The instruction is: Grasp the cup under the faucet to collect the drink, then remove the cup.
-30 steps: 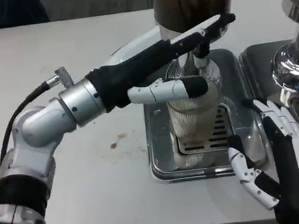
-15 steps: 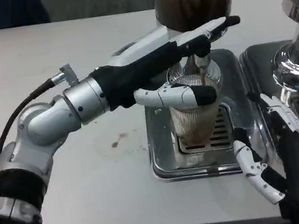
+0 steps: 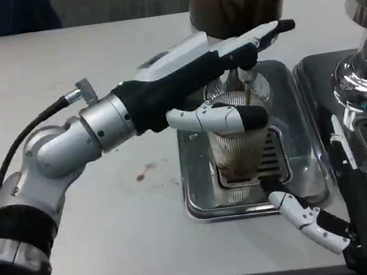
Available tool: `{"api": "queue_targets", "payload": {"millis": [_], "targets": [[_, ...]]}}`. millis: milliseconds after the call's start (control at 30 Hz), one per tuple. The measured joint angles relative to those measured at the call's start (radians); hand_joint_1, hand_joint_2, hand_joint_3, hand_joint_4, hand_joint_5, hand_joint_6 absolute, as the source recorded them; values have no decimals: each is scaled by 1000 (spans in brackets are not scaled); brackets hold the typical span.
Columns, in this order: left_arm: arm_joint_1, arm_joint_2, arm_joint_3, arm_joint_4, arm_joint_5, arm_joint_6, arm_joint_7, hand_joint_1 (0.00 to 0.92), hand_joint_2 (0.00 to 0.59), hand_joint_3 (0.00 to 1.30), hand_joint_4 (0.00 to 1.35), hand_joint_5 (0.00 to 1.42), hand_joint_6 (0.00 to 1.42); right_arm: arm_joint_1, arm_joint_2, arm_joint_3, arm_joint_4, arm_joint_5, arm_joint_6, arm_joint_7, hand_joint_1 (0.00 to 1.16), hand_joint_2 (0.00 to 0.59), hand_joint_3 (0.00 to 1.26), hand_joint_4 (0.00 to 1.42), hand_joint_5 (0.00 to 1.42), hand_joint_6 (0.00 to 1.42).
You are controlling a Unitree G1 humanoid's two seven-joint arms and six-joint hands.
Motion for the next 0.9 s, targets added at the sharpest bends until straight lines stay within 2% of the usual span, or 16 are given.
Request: {"api": "queue_targets", "payload": {"millis": [67, 267, 900], "targets": [[0, 1, -4, 0, 0, 0, 7, 0, 53, 27, 0, 28, 9, -14, -2, -4, 14, 30, -8, 39, 595, 230, 0, 0, 0, 10], [0, 6, -8, -1, 1, -4, 9, 0, 51, 27, 0, 27, 9, -51, 3, -20, 76, 72, -22, 95, 591, 232, 0, 0, 0, 4], [1, 24, -10, -18, 22, -8, 21, 0, 54, 27, 0, 37, 9, -170, 46, -69, 229, 111, -29, 121, 588, 232, 0, 0, 0, 1]]}}
